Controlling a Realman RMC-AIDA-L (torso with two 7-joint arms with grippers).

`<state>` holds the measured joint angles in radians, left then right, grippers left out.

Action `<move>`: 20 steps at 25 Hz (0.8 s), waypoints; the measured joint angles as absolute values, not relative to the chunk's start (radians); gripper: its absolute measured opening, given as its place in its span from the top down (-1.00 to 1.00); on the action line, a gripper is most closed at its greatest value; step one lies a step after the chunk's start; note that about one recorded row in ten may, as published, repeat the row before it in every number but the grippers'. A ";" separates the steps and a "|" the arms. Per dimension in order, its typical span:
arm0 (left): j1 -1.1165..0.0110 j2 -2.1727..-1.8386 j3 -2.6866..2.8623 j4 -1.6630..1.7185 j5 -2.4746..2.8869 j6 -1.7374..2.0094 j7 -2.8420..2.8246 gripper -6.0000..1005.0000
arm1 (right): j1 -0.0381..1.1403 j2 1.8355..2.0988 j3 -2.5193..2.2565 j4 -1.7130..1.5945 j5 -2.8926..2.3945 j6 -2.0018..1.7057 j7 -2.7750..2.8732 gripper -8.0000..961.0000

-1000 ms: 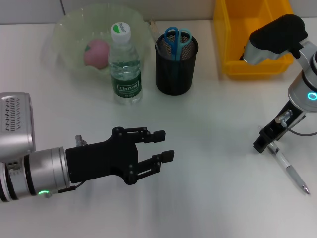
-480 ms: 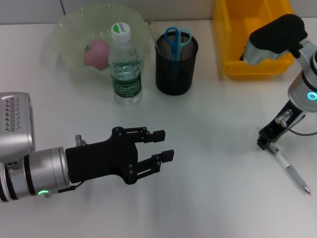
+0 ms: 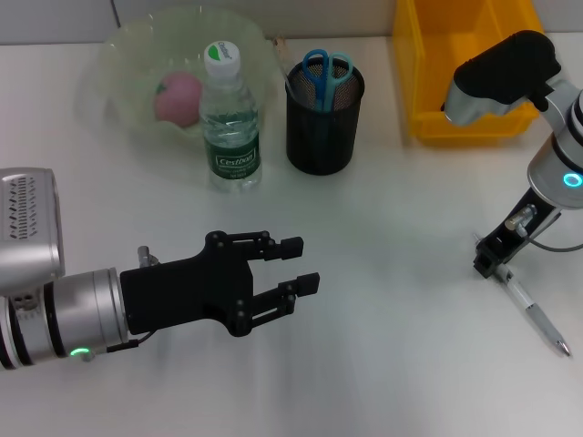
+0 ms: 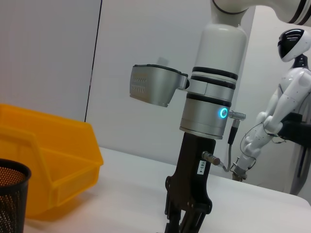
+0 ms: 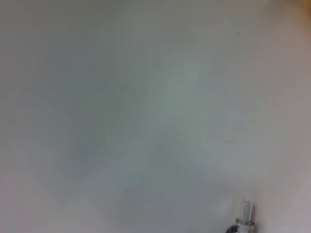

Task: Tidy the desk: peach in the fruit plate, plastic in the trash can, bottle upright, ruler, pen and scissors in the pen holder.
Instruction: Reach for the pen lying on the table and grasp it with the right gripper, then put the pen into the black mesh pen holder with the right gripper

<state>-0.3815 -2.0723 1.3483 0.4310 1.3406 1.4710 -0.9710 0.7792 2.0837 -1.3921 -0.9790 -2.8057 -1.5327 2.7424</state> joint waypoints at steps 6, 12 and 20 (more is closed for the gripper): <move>-0.381 -2.072 1.347 0.431 1.341 1.471 -0.970 0.08 | 0.779 2.085 -1.393 -0.985 -2.805 -1.531 2.744 0.44; -0.381 -2.072 1.345 0.431 1.341 1.471 -0.969 0.09 | 0.779 2.085 -1.393 -0.982 -2.806 -1.530 2.744 0.51; -0.382 -2.072 1.345 0.431 1.341 1.469 -0.960 0.09 | 0.776 2.085 -1.393 -0.988 -2.806 -1.519 2.740 0.55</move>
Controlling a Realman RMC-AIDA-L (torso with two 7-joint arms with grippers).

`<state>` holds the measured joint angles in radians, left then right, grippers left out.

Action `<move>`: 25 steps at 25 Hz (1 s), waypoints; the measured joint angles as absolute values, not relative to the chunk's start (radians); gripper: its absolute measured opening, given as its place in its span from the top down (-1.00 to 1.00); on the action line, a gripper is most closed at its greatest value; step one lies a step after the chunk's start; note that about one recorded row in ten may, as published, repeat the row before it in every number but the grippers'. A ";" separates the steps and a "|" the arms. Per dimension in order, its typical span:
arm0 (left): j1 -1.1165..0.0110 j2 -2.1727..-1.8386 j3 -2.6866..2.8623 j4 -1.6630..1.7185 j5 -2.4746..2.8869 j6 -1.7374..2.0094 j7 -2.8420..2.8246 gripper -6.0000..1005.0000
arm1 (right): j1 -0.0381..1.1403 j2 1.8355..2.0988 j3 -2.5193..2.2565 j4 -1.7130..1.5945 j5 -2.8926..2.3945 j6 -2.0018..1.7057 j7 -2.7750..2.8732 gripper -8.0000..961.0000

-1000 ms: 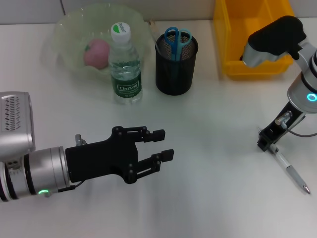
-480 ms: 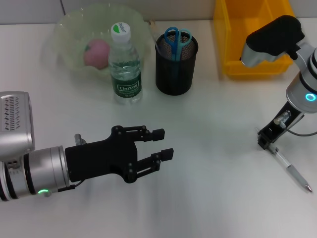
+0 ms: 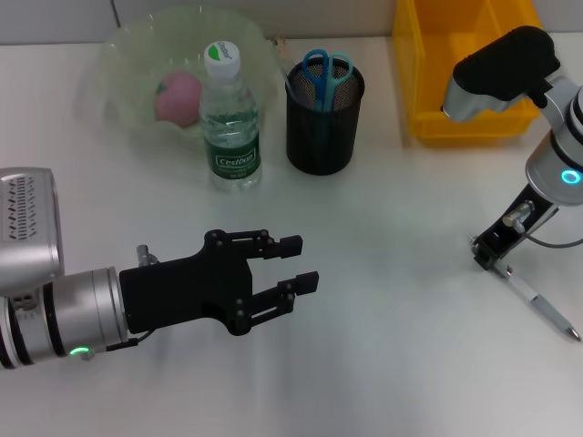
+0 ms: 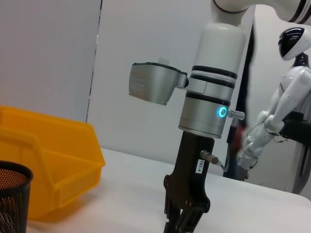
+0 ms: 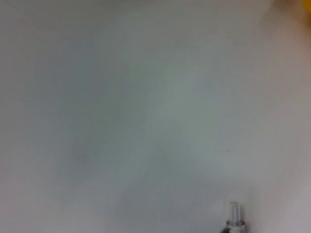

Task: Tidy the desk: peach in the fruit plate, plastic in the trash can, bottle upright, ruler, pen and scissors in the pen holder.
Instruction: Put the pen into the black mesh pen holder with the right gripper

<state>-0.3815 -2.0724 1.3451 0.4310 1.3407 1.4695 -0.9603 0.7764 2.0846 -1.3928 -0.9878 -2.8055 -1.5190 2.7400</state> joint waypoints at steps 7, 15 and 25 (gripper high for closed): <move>-0.380 -2.072 1.343 0.431 1.341 1.469 -0.960 0.08 | 0.769 2.085 -1.393 -1.002 -2.799 -1.506 2.736 0.64; -0.382 -2.072 1.341 0.431 1.339 1.470 -0.960 0.09 | 0.677 2.082 -1.378 -1.195 -2.704 -1.492 2.719 0.63; -0.387 -2.072 1.336 0.432 1.316 1.470 -0.957 0.09 | 0.505 2.079 -1.175 -1.454 -2.288 -1.400 2.529 0.62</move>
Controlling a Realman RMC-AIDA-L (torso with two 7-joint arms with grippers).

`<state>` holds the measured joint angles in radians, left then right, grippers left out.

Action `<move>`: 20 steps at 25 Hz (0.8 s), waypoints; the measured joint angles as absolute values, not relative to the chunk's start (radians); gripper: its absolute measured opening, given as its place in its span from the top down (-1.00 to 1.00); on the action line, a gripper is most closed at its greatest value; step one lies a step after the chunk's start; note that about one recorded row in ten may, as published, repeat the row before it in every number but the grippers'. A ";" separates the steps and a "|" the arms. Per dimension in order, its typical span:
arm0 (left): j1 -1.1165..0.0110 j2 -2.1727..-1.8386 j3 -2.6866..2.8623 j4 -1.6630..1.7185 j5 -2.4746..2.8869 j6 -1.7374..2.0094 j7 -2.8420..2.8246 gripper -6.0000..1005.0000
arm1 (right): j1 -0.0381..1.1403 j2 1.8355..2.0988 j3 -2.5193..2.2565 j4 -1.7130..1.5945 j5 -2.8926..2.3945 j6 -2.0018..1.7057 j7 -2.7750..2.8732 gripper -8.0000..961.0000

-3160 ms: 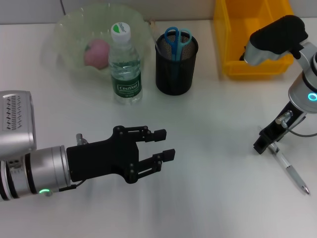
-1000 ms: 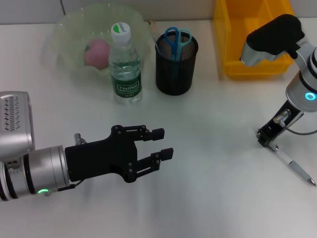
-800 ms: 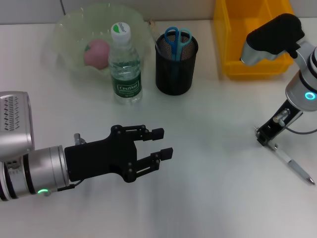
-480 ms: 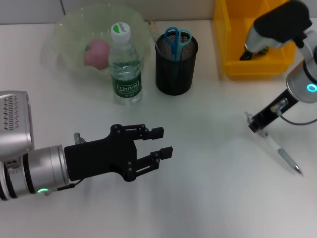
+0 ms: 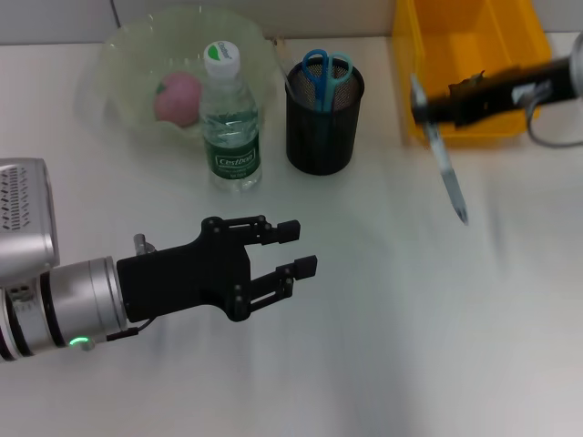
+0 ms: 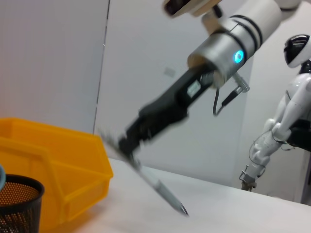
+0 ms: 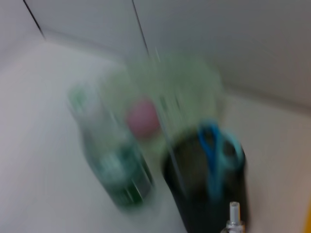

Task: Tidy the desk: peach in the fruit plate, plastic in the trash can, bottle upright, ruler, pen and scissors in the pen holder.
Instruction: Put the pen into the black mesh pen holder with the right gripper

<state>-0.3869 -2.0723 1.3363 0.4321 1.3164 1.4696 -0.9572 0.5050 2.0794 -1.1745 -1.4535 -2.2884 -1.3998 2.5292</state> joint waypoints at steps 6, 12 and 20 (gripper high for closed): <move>-0.381 -2.072 1.336 0.436 1.302 1.471 -0.957 0.09 | 0.444 2.079 -0.994 -1.389 -1.921 -1.401 2.266 0.61; -0.380 -2.073 1.336 0.432 1.283 1.469 -0.957 0.08 | 0.391 2.074 -0.891 -1.108 -1.538 -1.400 1.861 0.60; -0.389 -2.074 1.336 0.430 1.268 1.467 -0.957 0.09 | 0.490 2.078 -0.872 -0.759 -1.330 -1.386 1.396 0.59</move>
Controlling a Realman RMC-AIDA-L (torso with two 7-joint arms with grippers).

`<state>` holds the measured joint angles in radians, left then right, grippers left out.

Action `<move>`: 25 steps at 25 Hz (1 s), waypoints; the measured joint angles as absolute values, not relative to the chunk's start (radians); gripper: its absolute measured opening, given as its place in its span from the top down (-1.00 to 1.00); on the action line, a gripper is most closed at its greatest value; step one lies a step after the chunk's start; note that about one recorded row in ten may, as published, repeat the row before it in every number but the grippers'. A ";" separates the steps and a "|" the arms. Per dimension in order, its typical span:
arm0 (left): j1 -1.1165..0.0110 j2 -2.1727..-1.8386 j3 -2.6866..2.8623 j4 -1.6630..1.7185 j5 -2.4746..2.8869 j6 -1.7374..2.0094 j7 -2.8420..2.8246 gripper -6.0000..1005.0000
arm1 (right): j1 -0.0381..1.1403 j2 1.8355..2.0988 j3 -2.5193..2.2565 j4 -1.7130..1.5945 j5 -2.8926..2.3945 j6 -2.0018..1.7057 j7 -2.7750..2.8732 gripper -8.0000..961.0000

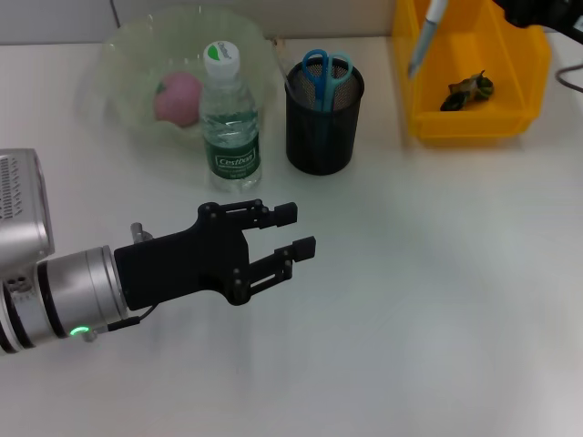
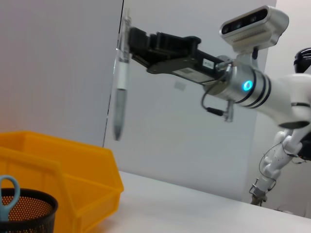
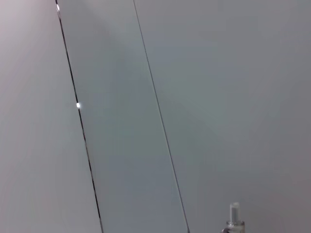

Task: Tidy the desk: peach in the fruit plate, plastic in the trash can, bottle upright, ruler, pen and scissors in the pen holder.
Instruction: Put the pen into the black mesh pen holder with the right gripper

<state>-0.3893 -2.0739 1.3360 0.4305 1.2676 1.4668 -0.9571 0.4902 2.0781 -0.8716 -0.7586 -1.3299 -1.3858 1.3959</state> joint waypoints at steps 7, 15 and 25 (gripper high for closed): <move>-0.390 -2.074 1.336 0.430 1.257 1.459 -0.957 0.09 | 0.634 2.079 -0.878 -0.553 -1.290 -1.254 1.224 0.58; -0.383 -2.074 1.336 0.429 1.246 1.454 -0.957 0.08 | 0.716 2.079 -0.967 -0.472 -1.314 -1.119 1.199 0.58; -0.387 -2.074 1.343 0.428 1.245 1.448 -0.957 0.09 | 0.734 2.082 -1.101 -0.461 -1.314 -1.032 1.191 0.56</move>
